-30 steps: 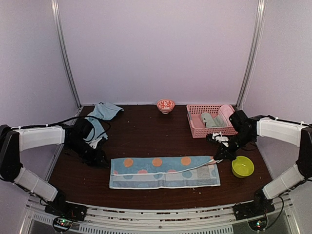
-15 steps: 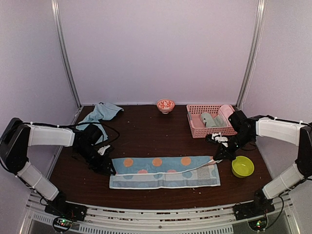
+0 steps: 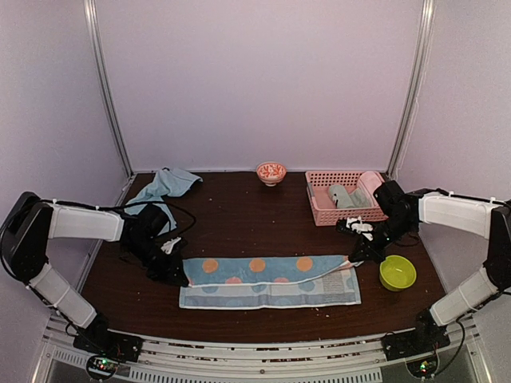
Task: Roll the towels
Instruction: Fold the towel at the center of the board.
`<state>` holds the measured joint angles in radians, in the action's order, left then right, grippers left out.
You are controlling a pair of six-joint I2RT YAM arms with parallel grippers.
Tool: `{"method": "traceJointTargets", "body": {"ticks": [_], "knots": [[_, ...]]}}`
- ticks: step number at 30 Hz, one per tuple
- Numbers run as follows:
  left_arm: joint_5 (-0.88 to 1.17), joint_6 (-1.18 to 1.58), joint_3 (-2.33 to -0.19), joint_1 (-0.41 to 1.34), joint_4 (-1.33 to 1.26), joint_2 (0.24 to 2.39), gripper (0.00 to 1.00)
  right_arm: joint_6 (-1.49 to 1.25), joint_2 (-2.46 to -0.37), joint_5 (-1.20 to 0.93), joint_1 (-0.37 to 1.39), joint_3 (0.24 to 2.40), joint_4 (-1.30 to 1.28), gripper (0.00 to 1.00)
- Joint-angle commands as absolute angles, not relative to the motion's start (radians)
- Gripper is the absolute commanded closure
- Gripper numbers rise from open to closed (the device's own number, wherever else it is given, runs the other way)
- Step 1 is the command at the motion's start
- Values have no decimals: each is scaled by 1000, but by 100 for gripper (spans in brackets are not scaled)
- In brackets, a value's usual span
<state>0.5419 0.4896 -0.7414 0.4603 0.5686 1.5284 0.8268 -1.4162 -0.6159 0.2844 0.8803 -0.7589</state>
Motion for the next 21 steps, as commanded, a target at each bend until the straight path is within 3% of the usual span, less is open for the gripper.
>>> {"method": "traceJointTargets", "body": {"ticks": [1,21], "knots": [[529,509,-758,466,546,1499,100,822,-1415,-626,291,901,-761,100],[484,429,-840,464,864,1362,100,916,-1206,-576,292,839,-886,100]]}}
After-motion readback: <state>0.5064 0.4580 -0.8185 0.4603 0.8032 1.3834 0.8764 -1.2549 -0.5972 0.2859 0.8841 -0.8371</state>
